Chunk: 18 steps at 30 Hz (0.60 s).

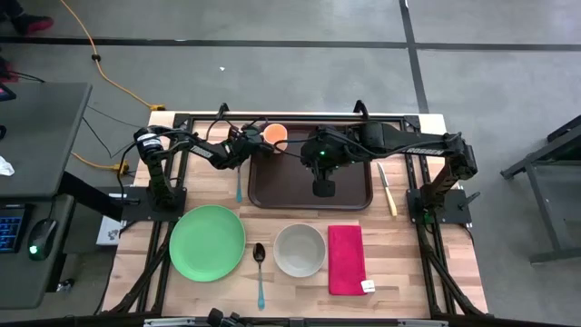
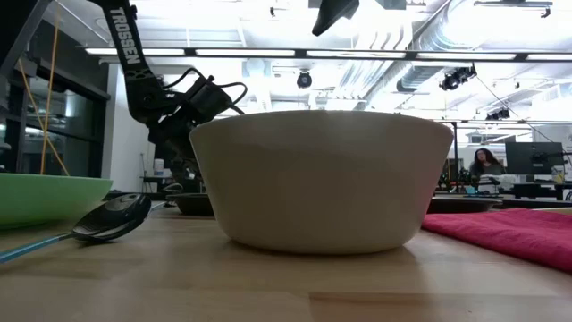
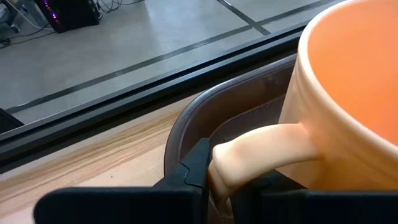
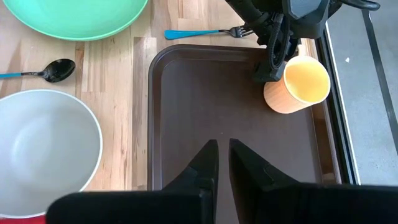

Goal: Set up tray
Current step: Put the orange mug on the brown tray

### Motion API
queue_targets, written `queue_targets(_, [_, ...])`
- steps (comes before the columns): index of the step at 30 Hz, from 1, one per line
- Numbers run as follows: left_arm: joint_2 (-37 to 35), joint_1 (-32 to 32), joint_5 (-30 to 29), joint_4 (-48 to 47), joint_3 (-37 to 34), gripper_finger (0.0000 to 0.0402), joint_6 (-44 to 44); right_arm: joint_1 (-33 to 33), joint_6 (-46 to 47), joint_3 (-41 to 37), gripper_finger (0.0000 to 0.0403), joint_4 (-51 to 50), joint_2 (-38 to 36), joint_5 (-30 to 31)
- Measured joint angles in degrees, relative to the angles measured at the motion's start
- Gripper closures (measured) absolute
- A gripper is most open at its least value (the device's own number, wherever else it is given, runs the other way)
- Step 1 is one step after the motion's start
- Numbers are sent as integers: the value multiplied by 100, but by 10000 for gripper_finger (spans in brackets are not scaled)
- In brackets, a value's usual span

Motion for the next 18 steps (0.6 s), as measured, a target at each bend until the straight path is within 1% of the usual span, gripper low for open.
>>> queue_targets(3, [2, 0, -4, -56, -2, 317, 8, 0, 0, 1, 387, -17, 0, 0])
queue_targets(12, [11, 0, 7, -50, -11, 225, 24, 0, 0, 0, 387, -20, 0, 0])
queue_targets(18, [11, 0, 7, -31, -11, 194, 15, 0, 37, 0, 386, -20, 0, 0])
